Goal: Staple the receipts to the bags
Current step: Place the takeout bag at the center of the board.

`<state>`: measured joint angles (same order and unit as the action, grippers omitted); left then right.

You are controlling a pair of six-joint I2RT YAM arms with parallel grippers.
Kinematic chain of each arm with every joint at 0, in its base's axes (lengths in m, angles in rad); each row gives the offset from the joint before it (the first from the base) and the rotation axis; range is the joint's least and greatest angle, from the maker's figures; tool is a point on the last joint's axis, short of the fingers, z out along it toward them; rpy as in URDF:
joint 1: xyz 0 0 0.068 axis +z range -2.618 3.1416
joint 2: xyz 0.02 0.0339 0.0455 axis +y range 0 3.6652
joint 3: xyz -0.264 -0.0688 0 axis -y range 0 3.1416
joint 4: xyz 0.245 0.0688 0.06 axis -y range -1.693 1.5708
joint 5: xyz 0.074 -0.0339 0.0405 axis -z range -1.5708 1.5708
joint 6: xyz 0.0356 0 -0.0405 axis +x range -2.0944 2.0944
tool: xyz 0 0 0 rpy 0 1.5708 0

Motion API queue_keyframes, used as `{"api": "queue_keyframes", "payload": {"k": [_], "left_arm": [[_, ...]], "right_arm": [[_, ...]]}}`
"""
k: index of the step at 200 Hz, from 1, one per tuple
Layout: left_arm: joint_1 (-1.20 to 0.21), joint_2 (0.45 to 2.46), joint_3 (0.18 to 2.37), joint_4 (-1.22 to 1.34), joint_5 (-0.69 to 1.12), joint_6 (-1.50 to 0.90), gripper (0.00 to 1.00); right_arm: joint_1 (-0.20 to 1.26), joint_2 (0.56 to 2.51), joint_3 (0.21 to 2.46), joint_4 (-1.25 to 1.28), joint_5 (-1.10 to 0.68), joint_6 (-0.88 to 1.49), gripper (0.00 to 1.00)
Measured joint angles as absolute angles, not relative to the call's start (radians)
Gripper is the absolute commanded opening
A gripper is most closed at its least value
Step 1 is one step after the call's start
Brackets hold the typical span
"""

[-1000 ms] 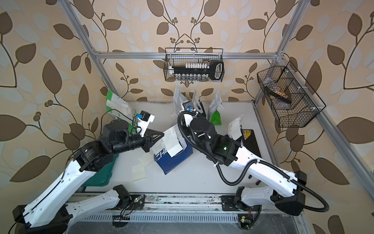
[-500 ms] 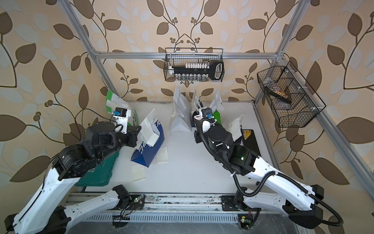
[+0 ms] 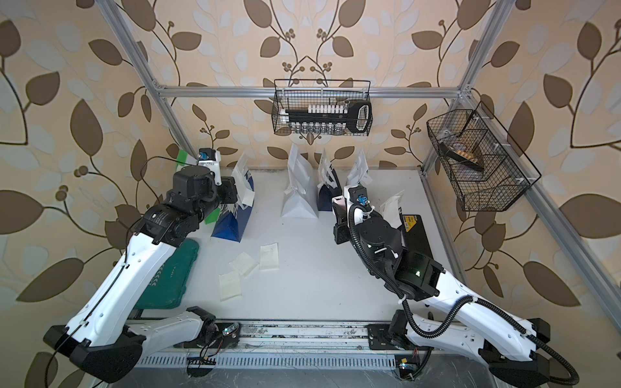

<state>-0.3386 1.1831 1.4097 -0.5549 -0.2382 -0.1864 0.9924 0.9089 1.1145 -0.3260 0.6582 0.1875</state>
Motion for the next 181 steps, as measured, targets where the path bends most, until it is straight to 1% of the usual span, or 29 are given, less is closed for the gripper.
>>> {"api": "queue_keyframes", "payload": {"k": [41, 89, 116, 146, 178, 181], "left_arm": [[-0.202, 1.351, 1.414, -0.406, -0.149, -0.191, 0.00], [-0.091, 1.511, 1.437, -0.273, -0.047, -0.222, 0.00], [-0.059, 1.583, 1.445, -0.197, -0.017, -0.247, 0.00], [-0.051, 1.656, 1.490, -0.174, -0.001, -0.258, 0.00], [-0.033, 1.687, 1.513, -0.154, 0.005, -0.262, 0.00], [-0.031, 1.689, 1.515, -0.154, 0.005, -0.262, 0.05]], "right_arm": [[0.992, 0.905, 1.090, -0.332, 0.654, 0.187, 0.02], [0.990, 0.895, 1.064, -0.347, 0.650, 0.187, 0.01], [0.984, 0.889, 1.058, -0.350, 0.650, 0.187, 0.02], [0.979, 0.884, 1.056, -0.348, 0.648, 0.186, 0.02], [0.974, 0.883, 1.046, -0.348, 0.647, 0.186, 0.02], [0.973, 0.883, 1.045, -0.348, 0.647, 0.186, 0.02]]}}
